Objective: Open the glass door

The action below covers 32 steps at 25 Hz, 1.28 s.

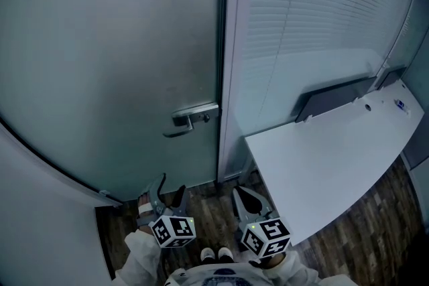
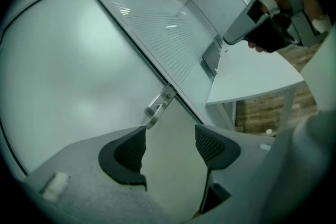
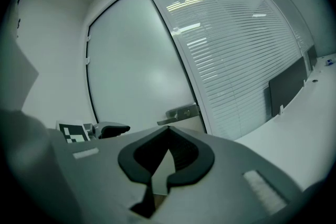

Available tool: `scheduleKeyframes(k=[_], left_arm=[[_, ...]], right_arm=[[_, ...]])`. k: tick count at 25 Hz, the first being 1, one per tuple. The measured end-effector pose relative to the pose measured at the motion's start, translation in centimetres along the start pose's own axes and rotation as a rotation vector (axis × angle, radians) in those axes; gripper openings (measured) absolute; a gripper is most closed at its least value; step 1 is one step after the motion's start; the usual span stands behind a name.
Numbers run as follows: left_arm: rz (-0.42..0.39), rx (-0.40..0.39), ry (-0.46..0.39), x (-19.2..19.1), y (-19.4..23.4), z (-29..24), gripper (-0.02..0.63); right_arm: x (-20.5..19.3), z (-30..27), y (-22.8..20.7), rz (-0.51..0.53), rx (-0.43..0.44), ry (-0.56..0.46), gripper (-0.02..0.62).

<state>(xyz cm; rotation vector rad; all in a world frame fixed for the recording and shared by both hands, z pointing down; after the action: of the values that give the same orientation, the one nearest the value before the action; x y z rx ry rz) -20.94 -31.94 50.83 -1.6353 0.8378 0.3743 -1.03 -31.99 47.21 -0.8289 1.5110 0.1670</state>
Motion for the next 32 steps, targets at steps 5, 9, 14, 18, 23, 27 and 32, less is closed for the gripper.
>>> scheduleKeyframes(k=[5, 9, 14, 18, 23, 27, 32], left_arm=[[-0.218, 0.065, -0.038, 0.6, 0.4, -2.8, 0.304], [-0.32, 0.106, -0.051, 0.5, 0.5, -5.8, 0.302], [-0.43, 0.161, -0.065, 0.2, 0.4, -10.6, 0.299], [-0.514, 0.145, -0.064, -0.2, -0.4, -13.4, 0.295], [-0.548, 0.152, -0.062, -0.1, -0.2, -15.3, 0.287], [-0.569, 0.15, -0.064, -0.1, -0.3, -16.7, 0.259], [-0.589, 0.141, -0.053, -0.3, -0.6, -17.7, 0.232]], right_arm=[[0.0, 0.9, -0.7, -0.011, -0.033, -0.002, 0.003], [-0.2, 1.2, -0.9, -0.02, -0.049, 0.001, 0.003], [-0.7, 1.4, -1.2, -0.029, -0.064, 0.011, 0.003], [-1.0, 1.9, -1.3, -0.033, -0.077, 0.016, 0.003], [-1.0, 2.1, -1.7, -0.035, -0.094, 0.019, 0.003], [-1.0, 2.1, -1.9, -0.036, -0.106, 0.013, 0.003], [-1.2, 2.0, -1.9, -0.039, -0.112, 0.012, 0.003]])
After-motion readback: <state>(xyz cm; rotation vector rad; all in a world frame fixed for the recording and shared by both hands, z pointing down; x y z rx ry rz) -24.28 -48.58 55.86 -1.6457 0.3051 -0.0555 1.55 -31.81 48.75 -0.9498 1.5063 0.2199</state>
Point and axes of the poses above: the fingertips, and each gripper's own axes: z backward along the fingers, y to its left, x out of its top, the point moved 4 cm from there along z, backward along the fingers, and after that the axes turned 14 degrees about x, right-handed, at the moved point
